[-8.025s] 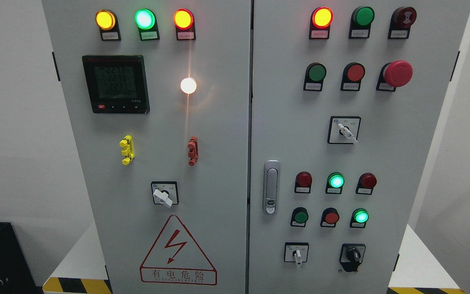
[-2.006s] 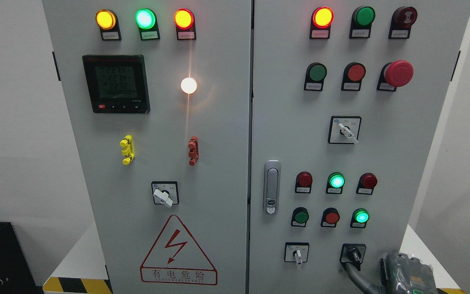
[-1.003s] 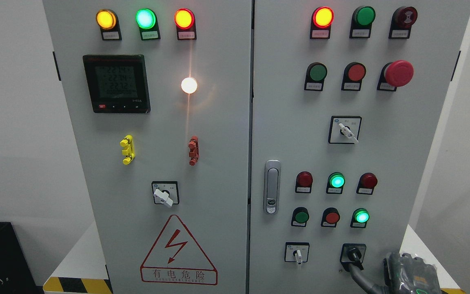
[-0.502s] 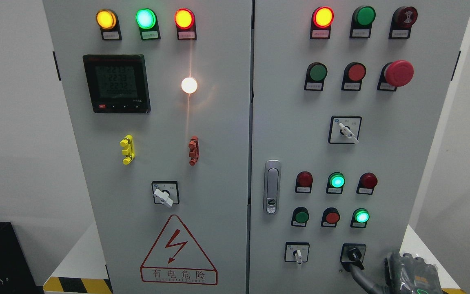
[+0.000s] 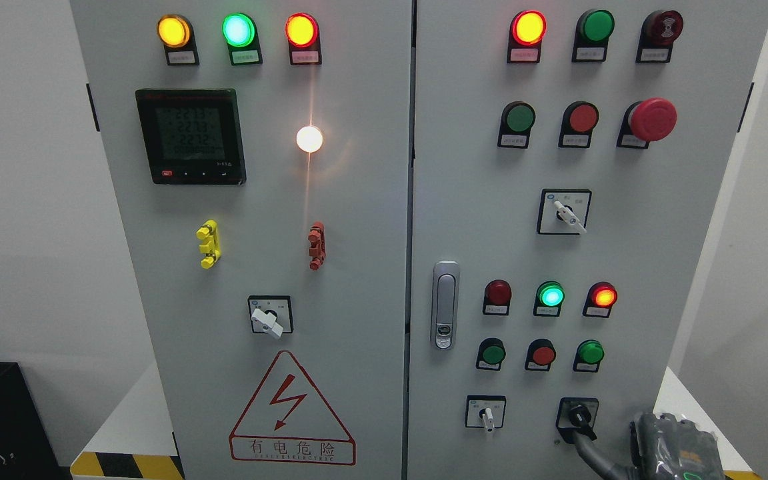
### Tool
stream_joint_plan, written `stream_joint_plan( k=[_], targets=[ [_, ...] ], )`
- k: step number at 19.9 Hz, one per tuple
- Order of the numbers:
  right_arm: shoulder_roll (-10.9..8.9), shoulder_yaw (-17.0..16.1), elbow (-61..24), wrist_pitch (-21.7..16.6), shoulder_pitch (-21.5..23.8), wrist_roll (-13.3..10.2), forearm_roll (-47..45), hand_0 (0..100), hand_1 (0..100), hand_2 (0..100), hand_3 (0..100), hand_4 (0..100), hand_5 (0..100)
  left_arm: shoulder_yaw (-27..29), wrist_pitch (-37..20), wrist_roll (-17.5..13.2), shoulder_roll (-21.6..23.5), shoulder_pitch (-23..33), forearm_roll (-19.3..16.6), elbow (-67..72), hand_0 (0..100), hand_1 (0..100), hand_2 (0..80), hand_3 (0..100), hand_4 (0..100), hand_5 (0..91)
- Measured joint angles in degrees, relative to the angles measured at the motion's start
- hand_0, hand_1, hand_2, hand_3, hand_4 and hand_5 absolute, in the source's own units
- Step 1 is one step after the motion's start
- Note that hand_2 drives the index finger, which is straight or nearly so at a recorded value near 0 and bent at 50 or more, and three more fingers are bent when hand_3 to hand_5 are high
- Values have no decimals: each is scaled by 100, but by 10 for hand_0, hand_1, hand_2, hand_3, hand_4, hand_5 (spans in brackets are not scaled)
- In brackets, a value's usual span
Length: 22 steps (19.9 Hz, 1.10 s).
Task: Flip black knob to close circuit
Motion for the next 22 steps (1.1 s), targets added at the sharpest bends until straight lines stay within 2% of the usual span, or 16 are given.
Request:
stream_joint_plan(
  k=[22],
  targets=[
    [-3,-27,-43,0,-6,19,-24,0,9,979,1000,1000,1000,4,0,-3,0,0,0,0,120,556,0,0,0,0]
  ],
)
